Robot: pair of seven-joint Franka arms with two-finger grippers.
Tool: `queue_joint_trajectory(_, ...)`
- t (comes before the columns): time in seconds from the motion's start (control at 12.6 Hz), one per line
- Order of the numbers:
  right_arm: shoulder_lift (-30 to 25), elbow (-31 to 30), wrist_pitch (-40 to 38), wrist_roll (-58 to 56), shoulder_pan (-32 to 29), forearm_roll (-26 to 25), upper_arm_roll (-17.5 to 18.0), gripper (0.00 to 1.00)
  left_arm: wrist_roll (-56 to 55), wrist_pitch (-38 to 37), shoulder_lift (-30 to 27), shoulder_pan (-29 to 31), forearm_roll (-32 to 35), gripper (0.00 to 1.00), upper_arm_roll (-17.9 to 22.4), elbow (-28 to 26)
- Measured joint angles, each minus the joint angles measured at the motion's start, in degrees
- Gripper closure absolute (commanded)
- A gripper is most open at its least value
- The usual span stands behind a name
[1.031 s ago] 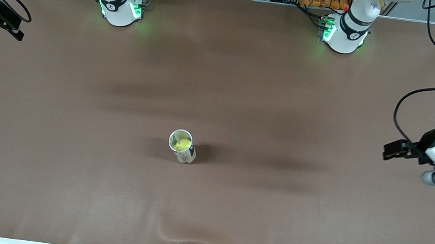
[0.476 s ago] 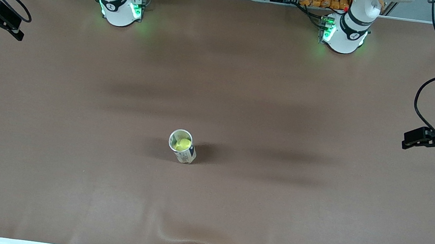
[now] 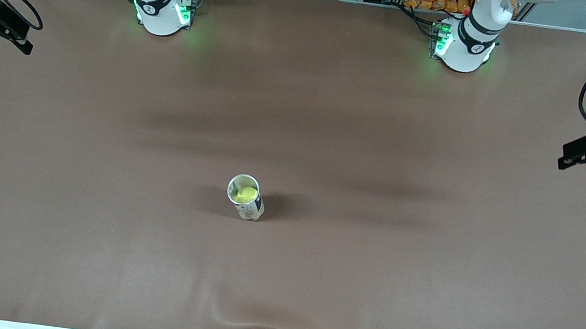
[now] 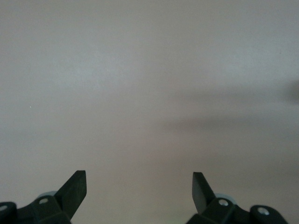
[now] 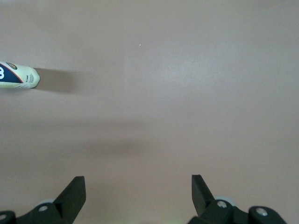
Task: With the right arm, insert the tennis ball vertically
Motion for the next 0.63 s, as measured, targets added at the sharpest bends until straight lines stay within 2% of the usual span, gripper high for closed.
queue_joint_trajectory(0.24, 0.0, 0.0, 0.0, 0.0, 0.0, 0.0, 0.0, 0.0, 0.0, -0.17, -3.18, -0.06, 0.0, 0.0, -0.01, -3.63)
queue_joint_trajectory(0.63, 0.0, -0.09, 0.0, 0.0, 0.0, 0.0, -0.01, 0.0, -0.78, -1.35, -4.01, -0.07, 0.0, 0.0, -0.08, -4.99)
